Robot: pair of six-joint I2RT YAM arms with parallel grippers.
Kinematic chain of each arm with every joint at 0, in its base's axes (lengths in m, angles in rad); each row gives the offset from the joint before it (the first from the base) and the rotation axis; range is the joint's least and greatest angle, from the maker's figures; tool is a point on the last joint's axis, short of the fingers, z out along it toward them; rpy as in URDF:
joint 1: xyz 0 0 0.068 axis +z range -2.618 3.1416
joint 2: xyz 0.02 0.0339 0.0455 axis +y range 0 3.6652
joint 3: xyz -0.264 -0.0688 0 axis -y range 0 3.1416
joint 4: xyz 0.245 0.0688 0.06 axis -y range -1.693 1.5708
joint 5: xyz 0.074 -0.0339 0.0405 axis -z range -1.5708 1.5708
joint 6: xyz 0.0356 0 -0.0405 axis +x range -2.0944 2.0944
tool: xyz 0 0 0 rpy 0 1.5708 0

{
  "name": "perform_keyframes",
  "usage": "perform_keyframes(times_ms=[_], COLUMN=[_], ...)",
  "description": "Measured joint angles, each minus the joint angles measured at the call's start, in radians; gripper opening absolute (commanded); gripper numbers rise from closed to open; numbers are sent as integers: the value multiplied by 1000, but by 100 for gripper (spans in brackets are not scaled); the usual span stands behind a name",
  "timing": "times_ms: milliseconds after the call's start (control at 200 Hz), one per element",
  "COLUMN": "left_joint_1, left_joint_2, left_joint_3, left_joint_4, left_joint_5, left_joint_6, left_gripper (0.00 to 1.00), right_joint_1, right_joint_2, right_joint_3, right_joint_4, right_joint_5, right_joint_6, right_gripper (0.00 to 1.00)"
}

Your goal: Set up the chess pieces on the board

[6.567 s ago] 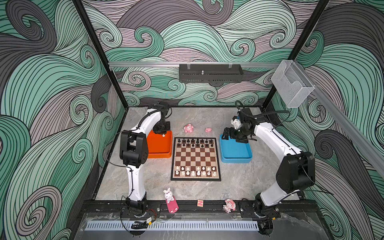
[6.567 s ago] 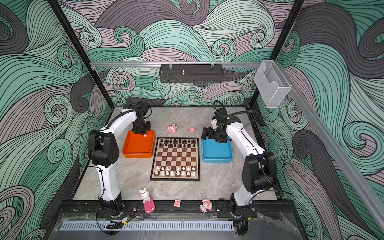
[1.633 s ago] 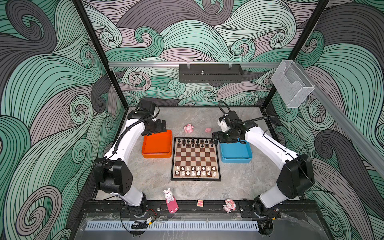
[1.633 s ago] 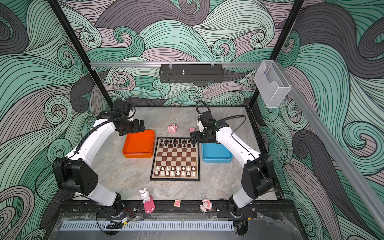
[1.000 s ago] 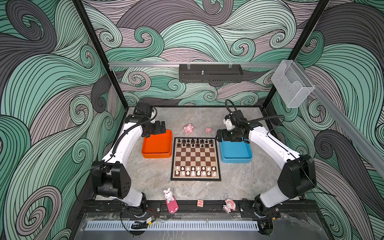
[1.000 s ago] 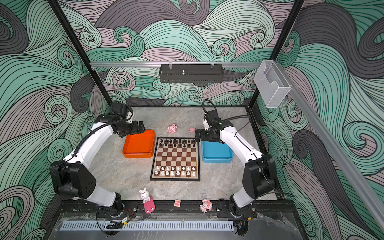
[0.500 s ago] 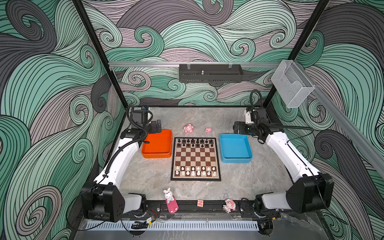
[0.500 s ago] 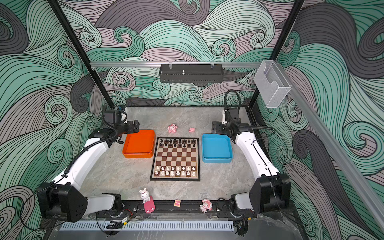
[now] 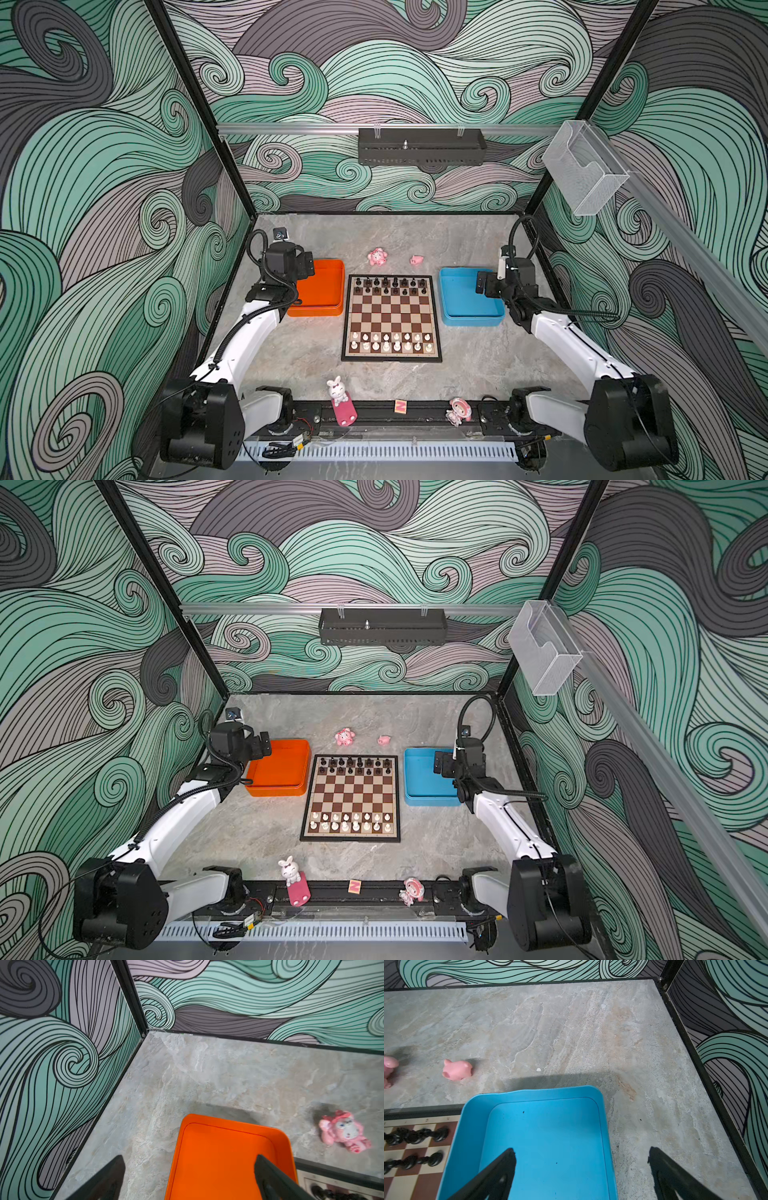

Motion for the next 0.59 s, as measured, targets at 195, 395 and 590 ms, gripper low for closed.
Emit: perform_keyframes(times_ms=[195, 395, 590], left_joint_1=[0, 0, 0], left_joint_2=[23, 69, 211], left_joint_3=[-195, -317, -381], left_joint_4=[208, 423, 635], left_joint_5=[7, -16, -75], left_joint_6=[62, 77, 90], left_gripper=[99, 99, 99], right_joint_1=[0, -1, -2], right_joint_2=[24, 120, 192], right_joint_3=[-64, -158, -198], right_joint_4=[174, 373, 502], right_joint_5=[7, 3, 0], right_joint_6=[-37, -41, -53], right_gripper=[99, 99, 99])
